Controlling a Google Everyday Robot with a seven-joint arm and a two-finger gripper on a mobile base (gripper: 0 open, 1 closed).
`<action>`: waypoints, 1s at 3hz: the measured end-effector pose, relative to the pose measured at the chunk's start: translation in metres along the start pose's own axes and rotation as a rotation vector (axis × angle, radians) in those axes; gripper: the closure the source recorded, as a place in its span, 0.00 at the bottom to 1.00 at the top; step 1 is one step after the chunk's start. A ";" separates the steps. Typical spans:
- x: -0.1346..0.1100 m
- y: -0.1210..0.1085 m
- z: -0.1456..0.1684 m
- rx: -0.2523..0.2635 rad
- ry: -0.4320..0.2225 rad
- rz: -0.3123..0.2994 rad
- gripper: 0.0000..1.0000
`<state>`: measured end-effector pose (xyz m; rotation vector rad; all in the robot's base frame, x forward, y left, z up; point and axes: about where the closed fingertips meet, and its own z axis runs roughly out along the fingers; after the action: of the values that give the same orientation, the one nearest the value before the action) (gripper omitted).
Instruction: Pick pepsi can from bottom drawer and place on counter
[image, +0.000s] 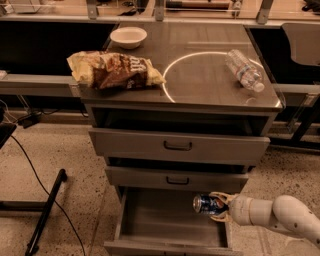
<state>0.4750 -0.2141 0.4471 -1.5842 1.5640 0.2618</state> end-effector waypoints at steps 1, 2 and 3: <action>-0.017 -0.022 -0.027 0.039 -0.058 -0.062 1.00; -0.055 -0.047 -0.075 0.108 -0.065 -0.179 1.00; -0.101 -0.074 -0.113 0.146 -0.011 -0.322 1.00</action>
Offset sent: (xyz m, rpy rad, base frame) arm -0.0087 -0.0397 0.2074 -0.0717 -0.4003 0.0807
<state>0.4749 -0.2322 0.6149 -1.6844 1.2654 -0.0204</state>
